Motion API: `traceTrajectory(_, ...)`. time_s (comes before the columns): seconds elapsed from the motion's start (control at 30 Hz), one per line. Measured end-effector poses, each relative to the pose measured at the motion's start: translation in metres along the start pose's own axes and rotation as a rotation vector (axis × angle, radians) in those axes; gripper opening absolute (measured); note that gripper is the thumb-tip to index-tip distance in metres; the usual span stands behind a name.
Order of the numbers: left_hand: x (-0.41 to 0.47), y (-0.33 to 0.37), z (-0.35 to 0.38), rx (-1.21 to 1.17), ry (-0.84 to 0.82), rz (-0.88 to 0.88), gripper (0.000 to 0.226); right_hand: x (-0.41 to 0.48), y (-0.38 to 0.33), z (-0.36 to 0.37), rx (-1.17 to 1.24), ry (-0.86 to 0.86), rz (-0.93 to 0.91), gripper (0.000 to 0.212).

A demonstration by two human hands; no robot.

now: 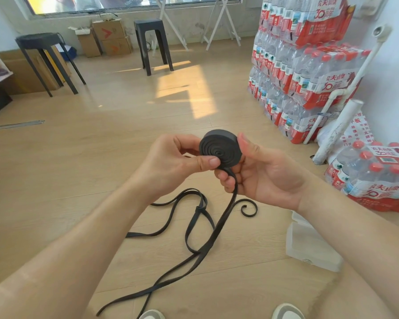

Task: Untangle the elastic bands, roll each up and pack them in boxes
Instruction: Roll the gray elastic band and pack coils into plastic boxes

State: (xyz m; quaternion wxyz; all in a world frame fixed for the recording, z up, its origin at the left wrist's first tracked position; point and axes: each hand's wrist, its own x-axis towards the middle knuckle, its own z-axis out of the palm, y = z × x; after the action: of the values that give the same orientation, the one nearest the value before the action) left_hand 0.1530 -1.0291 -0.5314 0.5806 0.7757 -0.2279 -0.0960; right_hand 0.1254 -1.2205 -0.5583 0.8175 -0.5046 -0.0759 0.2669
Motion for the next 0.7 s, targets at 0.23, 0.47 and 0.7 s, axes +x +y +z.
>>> traceTrajectory(0.23,0.000,0.005,-0.014,0.343,0.119,0.029,0.017,-0.001,-0.002,0.010,-0.715,0.254,-0.180,0.044)
traceTrajectory(0.47,0.003,0.003,-0.021,0.454,0.182,-0.072,0.008,0.000,0.007,0.011,-1.324,0.463,-0.605,0.055)
traceTrajectory(0.7,0.005,0.006,-0.022,0.593,0.079,-0.136,0.005,0.003,0.007,0.009,-1.500,0.355,-0.680,0.062)
